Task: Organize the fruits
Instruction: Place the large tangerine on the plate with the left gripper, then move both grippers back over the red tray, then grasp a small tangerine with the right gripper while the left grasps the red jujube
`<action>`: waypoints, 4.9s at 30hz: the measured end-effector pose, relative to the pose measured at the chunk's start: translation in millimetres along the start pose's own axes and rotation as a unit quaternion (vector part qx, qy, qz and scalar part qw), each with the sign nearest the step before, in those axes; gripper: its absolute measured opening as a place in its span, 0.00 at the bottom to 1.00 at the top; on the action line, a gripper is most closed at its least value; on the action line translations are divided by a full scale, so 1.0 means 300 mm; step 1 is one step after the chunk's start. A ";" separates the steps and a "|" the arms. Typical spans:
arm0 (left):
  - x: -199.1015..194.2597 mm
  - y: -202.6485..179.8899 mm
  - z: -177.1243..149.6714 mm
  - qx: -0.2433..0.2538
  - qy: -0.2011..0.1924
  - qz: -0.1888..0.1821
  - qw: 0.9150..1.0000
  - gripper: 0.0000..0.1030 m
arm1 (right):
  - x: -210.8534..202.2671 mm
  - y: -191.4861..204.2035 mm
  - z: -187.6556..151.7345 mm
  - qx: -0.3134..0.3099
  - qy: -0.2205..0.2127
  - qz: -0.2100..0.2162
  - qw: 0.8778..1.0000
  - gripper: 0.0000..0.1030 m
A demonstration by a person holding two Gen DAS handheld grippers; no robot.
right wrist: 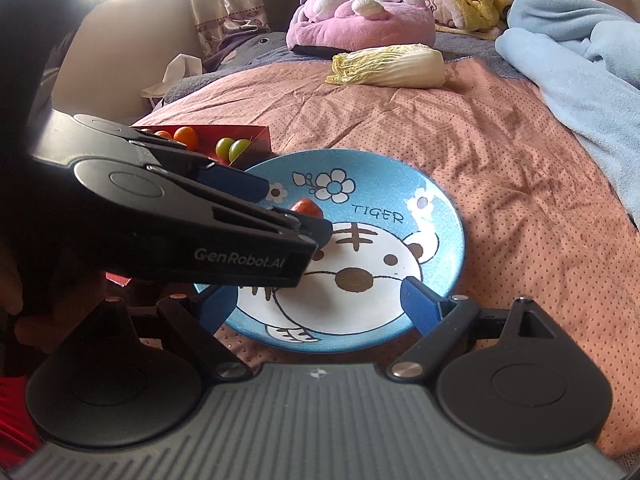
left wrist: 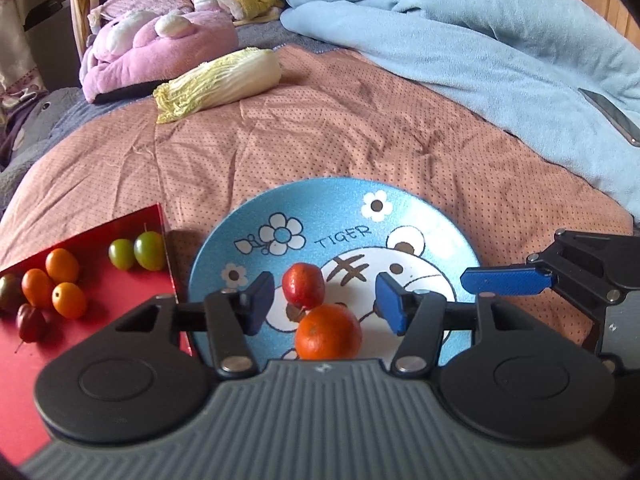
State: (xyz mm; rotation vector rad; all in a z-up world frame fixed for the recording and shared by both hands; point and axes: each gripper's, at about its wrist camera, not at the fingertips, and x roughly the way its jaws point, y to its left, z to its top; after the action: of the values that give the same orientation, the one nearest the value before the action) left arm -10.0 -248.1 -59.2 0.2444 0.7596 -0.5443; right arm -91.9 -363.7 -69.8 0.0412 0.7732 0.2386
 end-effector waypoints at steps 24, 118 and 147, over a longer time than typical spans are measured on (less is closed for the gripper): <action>-0.157 0.158 -0.010 -0.047 -0.028 0.029 0.998 0.59 | -0.012 0.124 0.097 -0.016 -0.016 0.012 1.000 0.89; -0.192 0.795 -0.170 -0.278 0.016 0.195 0.941 0.59 | 0.617 0.566 0.426 -0.126 0.043 0.061 0.989 0.36; -0.044 0.718 -0.121 -0.212 0.037 0.156 0.964 0.35 | 0.390 0.478 0.306 -0.085 0.038 0.083 0.992 0.34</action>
State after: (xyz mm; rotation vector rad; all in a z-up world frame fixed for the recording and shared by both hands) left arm 79.1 -48.8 -71.9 -0.0169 0.8713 -0.0667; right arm 24.4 -193.0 -66.5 -0.0655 0.8231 0.4649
